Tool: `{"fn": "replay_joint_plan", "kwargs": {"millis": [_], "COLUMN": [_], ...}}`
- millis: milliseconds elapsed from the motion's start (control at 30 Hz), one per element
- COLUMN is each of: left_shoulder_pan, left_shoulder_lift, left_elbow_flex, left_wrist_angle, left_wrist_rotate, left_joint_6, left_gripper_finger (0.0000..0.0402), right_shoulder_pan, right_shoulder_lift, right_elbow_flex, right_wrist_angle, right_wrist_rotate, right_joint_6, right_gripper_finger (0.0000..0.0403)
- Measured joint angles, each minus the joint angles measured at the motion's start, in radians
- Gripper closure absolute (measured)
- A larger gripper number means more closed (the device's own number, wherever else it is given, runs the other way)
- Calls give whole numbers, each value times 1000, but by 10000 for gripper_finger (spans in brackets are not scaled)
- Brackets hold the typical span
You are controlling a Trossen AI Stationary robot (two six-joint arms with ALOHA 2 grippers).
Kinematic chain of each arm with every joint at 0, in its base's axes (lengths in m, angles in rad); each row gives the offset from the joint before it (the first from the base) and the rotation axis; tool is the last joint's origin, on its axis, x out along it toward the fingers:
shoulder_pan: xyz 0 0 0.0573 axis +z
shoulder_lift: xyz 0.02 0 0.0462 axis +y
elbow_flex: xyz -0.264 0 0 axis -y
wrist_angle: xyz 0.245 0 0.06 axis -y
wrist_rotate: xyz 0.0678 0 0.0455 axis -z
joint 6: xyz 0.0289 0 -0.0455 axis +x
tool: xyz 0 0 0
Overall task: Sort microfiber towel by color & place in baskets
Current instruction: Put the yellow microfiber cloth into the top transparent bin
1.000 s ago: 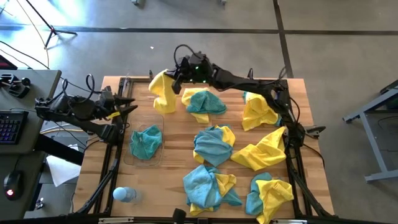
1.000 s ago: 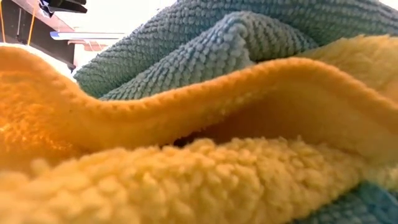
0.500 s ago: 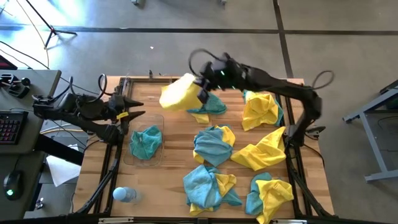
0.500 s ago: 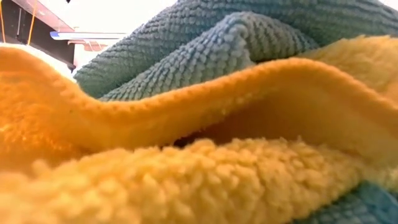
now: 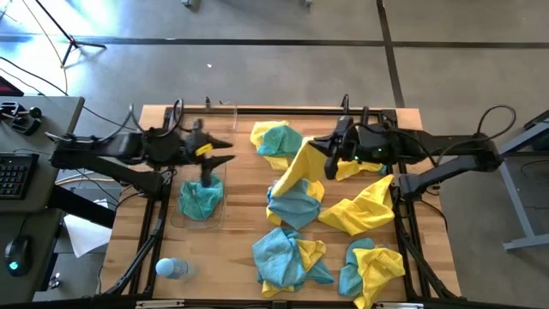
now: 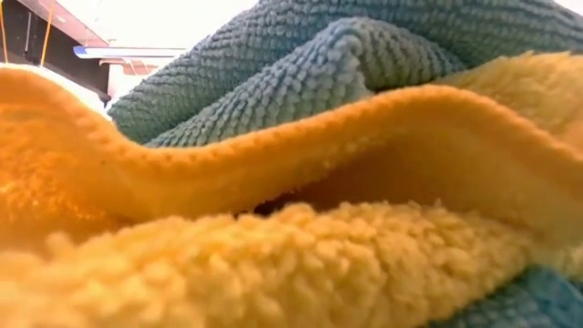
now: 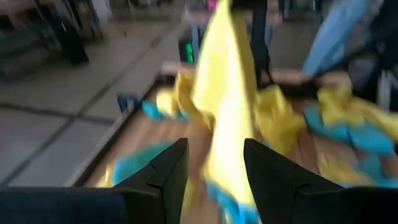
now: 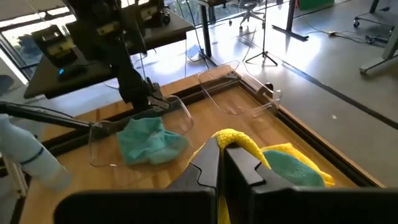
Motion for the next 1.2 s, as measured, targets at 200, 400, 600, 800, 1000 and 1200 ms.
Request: {"fn": "replay_joint_plan", "kwargs": {"millis": [200,400,600,800,1000,1200], "left_shoulder_pan": [5,18,73,119,125,174], "left_shoulder_lift": [130,210,252,302,344,402], "left_elbow_flex": [0,0,0,0,0,0], "left_wrist_angle": [317,452,437,450,427,455], "left_wrist_rotate": [1,-4,-4,-28,15,163], "left_joint_6": [-6,-4,-105,-345,-381,-228], "left_gripper_finger": [259,258,216,154,149,149], "right_shoulder_pan": [-5,-39,-111,-170,-170,-184], "right_shoulder_lift": [-16,-6,1,76,191,249], "right_elbow_flex": [-18,-18,-18,-18,-18,-18], "right_wrist_angle": [-9,-21,-14,35,103,256], "right_wrist_rotate": [-15,-124,-264,-421,-450,-532], "right_joint_6": [-95,-209,-288,-293,-300,-272], "right_gripper_finger": [403,403,403,403,403,403]}}
